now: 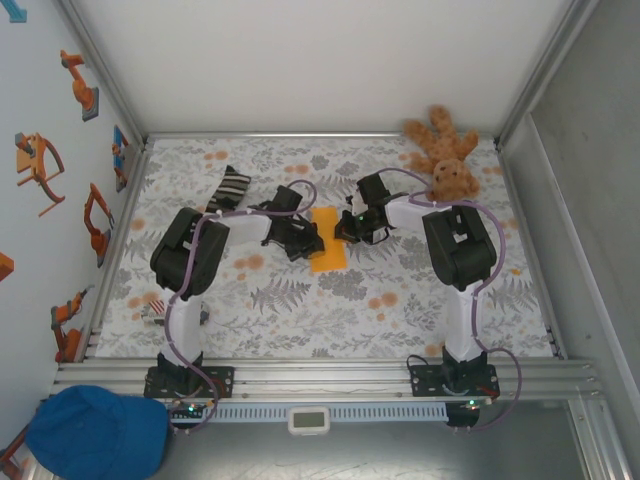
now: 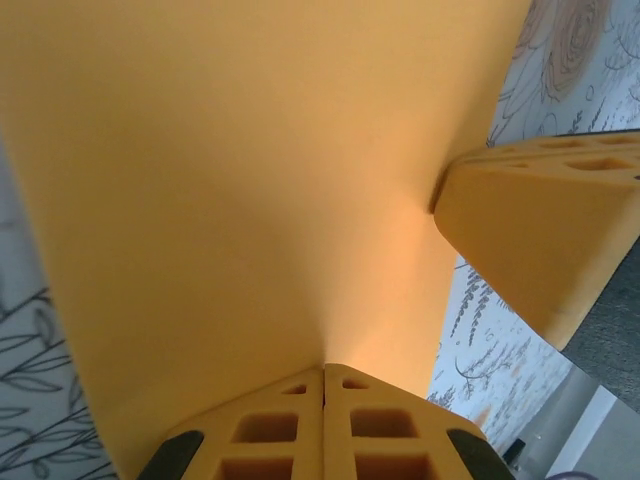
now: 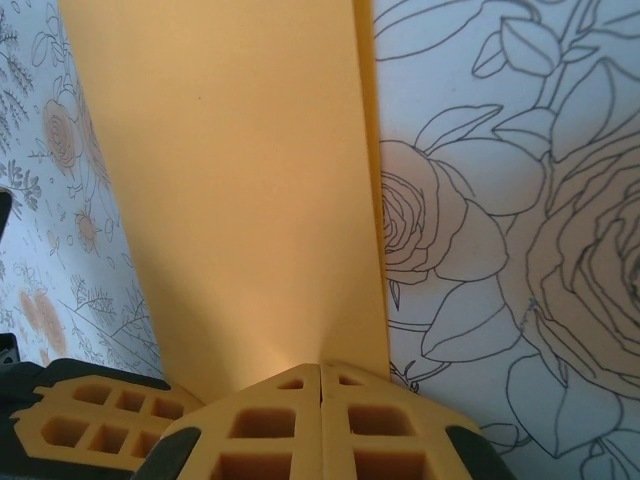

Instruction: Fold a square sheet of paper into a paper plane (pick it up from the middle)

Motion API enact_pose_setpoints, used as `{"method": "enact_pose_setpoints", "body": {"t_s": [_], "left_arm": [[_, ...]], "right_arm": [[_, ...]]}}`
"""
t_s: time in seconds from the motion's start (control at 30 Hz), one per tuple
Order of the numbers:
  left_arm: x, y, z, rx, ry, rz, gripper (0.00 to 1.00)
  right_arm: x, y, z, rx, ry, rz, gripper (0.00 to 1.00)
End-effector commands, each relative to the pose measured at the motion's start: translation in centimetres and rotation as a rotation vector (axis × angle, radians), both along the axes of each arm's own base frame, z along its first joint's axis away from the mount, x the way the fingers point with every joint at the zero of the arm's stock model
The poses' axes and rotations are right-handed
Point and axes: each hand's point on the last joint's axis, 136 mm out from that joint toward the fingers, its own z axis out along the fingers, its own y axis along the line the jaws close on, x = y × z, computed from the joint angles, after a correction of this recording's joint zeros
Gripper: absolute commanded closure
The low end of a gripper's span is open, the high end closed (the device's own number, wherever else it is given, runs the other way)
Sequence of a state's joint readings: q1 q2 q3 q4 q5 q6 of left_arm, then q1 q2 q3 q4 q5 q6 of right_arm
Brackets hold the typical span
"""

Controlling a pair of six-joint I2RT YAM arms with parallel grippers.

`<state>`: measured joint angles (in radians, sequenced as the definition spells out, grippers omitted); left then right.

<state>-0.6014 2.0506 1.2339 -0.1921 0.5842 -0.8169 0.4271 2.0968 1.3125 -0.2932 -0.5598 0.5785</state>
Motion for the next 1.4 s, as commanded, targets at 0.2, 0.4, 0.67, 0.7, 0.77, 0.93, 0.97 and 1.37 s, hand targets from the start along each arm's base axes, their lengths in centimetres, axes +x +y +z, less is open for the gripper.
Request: {"method": "enact_pose_setpoints", "body": {"t_s": [0.2, 0.4, 0.67, 0.7, 0.77, 0.93, 0.97, 1.37], "left_arm": [[-3.0, 7.1, -1.3, 0.136, 0.049, -0.010, 1.00], [0.4, 6.8, 3.5, 0.040, -0.070, 0.051, 1.00], [1.7, 0.4, 5.5, -0.121, -0.109, 0.039, 1.00], [1.3, -0.3, 4.9, -0.120, -0.088, 0.025, 1.00], [0.4, -1.4, 3.6, -0.111, -0.051, 0.001, 1.00], [-1.3, -1.5, 0.9, -0.081, 0.020, -0.047, 1.00], [-1.6, -1.3, 0.5, -0.072, 0.028, -0.053, 1.00], [-7.4, 4.9, -2.6, 0.083, 0.100, -0.110, 1.00]], "right_arm": [[-5.9, -9.0, -10.1, -0.419, 0.263, -0.095, 1.00], [-6.0, -9.2, -10.3, -0.421, 0.265, -0.093, 1.00], [-6.1, -9.3, -10.2, -0.422, 0.264, -0.097, 1.00], [-6.1, -9.3, -10.3, -0.422, 0.266, -0.097, 1.00], [-6.2, -9.3, -10.3, -0.422, 0.266, -0.096, 1.00], [-6.1, -9.3, -10.3, -0.418, 0.267, -0.098, 1.00], [-6.1, -9.3, -10.3, -0.418, 0.267, -0.097, 1.00], [-6.0, -9.4, -10.5, -0.422, 0.270, -0.099, 1.00]]}}
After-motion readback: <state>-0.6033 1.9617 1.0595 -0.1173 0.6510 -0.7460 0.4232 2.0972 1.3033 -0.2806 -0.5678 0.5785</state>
